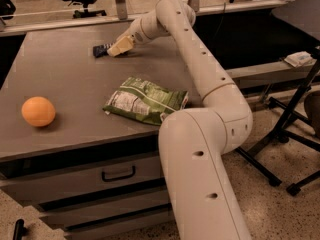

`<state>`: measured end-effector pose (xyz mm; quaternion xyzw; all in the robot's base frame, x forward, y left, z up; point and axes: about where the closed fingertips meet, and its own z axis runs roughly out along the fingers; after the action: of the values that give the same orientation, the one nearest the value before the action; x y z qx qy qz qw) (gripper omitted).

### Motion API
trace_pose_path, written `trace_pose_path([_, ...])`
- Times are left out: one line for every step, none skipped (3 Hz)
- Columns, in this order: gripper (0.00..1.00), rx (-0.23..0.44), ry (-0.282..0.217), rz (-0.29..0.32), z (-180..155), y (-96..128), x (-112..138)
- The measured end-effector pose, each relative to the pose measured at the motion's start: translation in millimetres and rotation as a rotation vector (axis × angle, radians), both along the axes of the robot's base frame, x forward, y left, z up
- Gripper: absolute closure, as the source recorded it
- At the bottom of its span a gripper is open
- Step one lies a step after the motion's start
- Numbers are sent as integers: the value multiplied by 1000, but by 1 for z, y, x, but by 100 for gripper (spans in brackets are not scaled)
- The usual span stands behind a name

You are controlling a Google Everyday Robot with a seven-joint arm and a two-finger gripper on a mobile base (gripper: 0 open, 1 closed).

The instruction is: Move rxbar blueberry near green jalapeno chip bag

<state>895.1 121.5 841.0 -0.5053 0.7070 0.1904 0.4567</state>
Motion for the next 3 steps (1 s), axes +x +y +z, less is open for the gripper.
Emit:
trace_pose_path([100,0,0,0,1,0,0])
trace_pose_path([100,0,0,0,2,0,0])
trace_pose_path([100,0,0,0,3,0,0])
